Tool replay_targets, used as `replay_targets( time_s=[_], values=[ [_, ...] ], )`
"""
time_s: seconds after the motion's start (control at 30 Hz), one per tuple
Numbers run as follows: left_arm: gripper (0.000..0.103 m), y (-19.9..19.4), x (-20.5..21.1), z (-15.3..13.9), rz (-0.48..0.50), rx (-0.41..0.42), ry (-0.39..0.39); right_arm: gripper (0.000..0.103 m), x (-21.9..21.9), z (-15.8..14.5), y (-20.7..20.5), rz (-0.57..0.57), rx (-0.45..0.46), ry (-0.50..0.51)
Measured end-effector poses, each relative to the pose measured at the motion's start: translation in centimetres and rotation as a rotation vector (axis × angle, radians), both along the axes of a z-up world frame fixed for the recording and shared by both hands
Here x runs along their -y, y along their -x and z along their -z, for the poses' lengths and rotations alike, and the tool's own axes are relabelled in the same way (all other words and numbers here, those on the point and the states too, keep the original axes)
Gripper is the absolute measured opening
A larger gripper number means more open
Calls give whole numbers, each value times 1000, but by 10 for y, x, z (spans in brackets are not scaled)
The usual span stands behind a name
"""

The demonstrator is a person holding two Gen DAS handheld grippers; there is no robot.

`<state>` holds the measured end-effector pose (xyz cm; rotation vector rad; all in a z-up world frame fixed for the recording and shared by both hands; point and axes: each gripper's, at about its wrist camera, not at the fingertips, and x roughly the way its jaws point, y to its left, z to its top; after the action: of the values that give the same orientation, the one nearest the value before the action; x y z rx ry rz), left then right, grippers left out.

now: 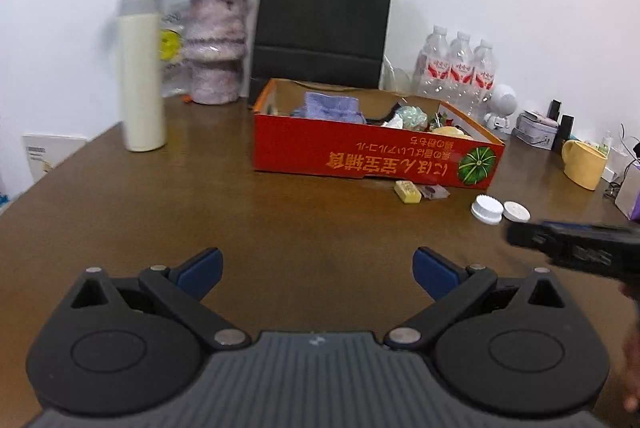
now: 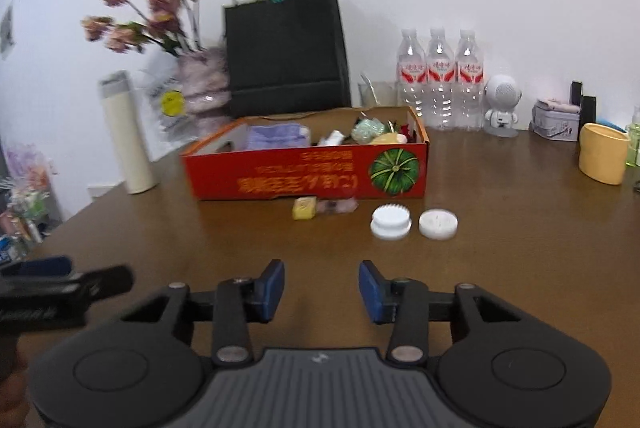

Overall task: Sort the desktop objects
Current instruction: 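Move both tools back toward the yellow block and white lids, then grasp the small yellow block with the left gripper while the right grasps a clear packet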

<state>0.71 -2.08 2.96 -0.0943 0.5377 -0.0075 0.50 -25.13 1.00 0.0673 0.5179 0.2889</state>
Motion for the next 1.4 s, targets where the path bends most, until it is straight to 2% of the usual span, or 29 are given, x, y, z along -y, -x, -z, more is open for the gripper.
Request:
replay_targets(
  time_s=[0.03, 0.07, 0.17, 0.27, 0.33, 0.43, 0.6, 0.67, 0.77, 0.83, 0.9, 0.93, 0.97, 1.03, 1.23, 1.33, 1.4],
  values=[
    [103, -14, 2, 1, 27, -7, -13, 43, -3, 1, -21, -9, -17, 10],
    [103, -26, 4, 3, 49, -9, -39, 49, -5, 3, -36, -14, -17, 15],
    [103, -52, 8, 10, 72, -28, -95, 51, -13, 12, -95, -18, -34, 35],
    [103, -70, 3, 14, 81, -54, -53, 51, -22, 16, -142, -30, -73, 76],
    [103, -79, 0, 17, 88, -75, -24, 51, -25, 20, -159, -59, -99, 102],
    [103, -87, -2, 24, 90, -96, -22, 50, -35, 26, -177, -90, -103, 143],
    [103, -95, -3, 31, 92, -135, -1, 47, -31, 31, -170, -111, -83, 147],
    [103, -98, -2, 30, 96, -132, -6, 47, -25, 33, -164, -102, -83, 144],
    [103, -107, 3, 24, 108, -116, -19, 48, -15, 38, -160, -103, -128, 158],
    [103, -113, 9, 20, 111, -90, -35, 46, -22, 41, -159, -136, -107, 163],
    [103, -120, 15, 17, 117, -77, -42, 36, -23, 41, -157, -159, -99, 172],
    [99, -124, 19, 16, 121, -62, -50, 24, -24, 41, -154, -166, -97, 181],
    [99, -128, 21, 14, 112, -47, -64, 19, -24, 41, -151, -187, -95, 184],
    [99, -138, 25, 12, 148, -33, -93, 18, -32, 41, -147, -197, -76, 229],
    [94, -152, 41, 13, 284, -41, -91, 6, -22, 28, -156, -160, -64, 131],
    [76, -161, 60, 18, 327, -30, -122, 6, 1, 13, -152, -134, -35, 42],
    [73, -173, 71, 22, 338, -62, -125, 5, 12, 4, -156, -115, -17, 1]
  ],
)
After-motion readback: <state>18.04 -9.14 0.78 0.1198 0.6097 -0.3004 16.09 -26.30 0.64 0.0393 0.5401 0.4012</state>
